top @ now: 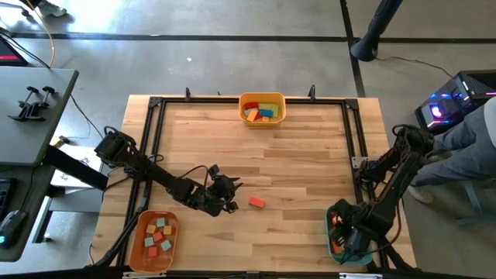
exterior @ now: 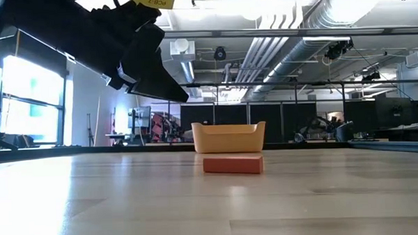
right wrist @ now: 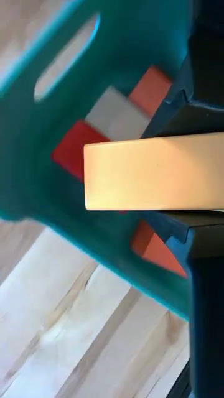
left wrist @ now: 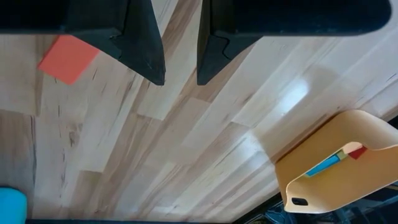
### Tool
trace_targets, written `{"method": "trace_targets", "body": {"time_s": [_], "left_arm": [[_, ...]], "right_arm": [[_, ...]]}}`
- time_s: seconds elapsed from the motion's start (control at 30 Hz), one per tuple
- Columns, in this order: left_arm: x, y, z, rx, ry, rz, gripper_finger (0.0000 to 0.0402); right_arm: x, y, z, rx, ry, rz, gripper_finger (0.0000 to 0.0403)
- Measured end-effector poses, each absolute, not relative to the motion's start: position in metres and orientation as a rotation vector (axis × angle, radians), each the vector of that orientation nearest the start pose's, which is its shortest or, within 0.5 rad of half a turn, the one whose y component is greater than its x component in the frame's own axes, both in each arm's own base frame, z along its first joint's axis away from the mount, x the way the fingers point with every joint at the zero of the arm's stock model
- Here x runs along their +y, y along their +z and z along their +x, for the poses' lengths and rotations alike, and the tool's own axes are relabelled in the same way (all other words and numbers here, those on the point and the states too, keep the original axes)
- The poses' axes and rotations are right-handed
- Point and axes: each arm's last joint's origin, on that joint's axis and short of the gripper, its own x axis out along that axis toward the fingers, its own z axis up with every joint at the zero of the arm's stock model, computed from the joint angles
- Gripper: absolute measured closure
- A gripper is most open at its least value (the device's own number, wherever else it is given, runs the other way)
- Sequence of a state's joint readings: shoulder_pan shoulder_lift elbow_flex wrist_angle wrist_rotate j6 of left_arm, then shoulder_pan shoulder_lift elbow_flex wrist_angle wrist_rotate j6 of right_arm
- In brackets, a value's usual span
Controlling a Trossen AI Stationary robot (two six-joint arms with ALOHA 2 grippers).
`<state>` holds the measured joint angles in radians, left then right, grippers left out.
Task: Sort blocks by size
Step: Put the large yellow rectangle block into the green bin, then adjust the blocks in the green bin
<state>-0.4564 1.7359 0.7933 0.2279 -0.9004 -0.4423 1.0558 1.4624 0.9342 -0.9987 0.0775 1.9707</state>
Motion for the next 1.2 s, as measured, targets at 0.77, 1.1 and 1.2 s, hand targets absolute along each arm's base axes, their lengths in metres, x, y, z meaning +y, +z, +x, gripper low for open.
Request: {"method": "trace_targets", "body": {"time_s": [0.77, 1.1, 1.2], "left_arm": [[-0.121, 0.145, 0.298, 0.449, 0.532, 0.028, 0.0323], [-0.121, 0.145, 0.298, 0.449, 0.532, 0.028, 0.0323], [-0.121, 0.145, 0.298, 0.449, 0.532, 0.027, 0.0323]], "right_arm": [[0.194, 0.184, 0.132, 1.325, -0.592, 0.679, 0.011], [0.203, 0.201, 0.118, 1.272, -0.495, 0.649, 0.0095], [0.204, 0.2, 0.115, 1.278, -0.487, 0.637, 0.011]]}}
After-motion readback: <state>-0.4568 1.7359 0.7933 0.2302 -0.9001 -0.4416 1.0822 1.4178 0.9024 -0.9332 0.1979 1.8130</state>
